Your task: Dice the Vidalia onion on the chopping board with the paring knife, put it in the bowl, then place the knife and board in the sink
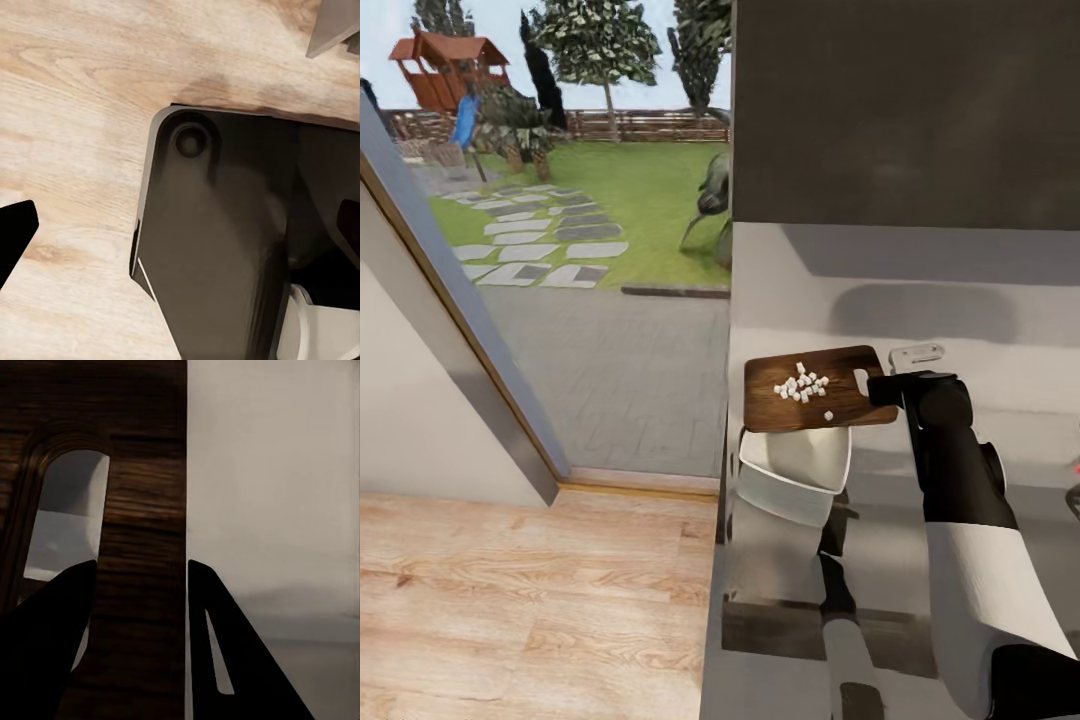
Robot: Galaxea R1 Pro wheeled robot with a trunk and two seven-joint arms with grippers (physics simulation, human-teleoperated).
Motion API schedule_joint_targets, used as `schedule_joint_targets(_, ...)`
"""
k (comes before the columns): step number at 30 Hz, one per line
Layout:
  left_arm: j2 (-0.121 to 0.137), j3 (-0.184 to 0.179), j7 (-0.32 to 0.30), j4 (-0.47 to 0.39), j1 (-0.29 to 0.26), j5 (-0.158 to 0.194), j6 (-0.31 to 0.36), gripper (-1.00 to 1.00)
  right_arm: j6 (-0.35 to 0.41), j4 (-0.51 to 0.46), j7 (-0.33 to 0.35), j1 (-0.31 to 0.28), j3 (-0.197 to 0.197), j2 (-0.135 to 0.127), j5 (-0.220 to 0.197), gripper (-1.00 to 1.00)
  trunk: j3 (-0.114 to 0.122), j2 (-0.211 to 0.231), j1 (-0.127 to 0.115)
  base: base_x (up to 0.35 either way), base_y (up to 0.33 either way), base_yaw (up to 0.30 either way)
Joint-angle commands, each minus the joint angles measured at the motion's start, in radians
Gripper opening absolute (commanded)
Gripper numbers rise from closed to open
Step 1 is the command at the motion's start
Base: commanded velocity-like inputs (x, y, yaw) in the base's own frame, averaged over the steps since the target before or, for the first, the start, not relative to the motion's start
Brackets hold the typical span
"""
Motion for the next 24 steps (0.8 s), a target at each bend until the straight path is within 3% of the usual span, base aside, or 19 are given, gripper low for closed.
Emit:
schedule_joint_targets(1,0.000,-0.002,-0.005,-0.001,0.000,0.010,-0.001,1.00,0.003,-0.001,0.010,-0.001,0.000,-0.002,0.010,-1.00,-0.001,-0.002,0.001,-0.105,0.000,0.000)
schedule_joint_targets(7,0.000,-0.002,-0.005,-0.002,0.001,0.010,-0.001,1.00,0.003,-0.001,0.010,0.000,0.001,-0.005,0.010,-1.00,-0.001,-0.002,0.001,-0.183,0.000,0.000)
schedule_joint_targets(19,0.000,-0.002,-0.005,-0.001,0.000,0.010,-0.001,1.00,0.001,-0.001,-0.031,-0.001,0.001,-0.006,0.010,-1.00,-0.001,-0.002,0.001,-0.010,0.000,0.000)
schedule_joint_targets(24,-0.001,-0.002,-0.005,-0.001,0.000,0.010,-0.001,1.00,-0.001,-0.001,-0.043,0.000,0.001,-0.006,0.010,-1.00,-0.001,-0.002,0.001,-0.212,-0.159,0.000)
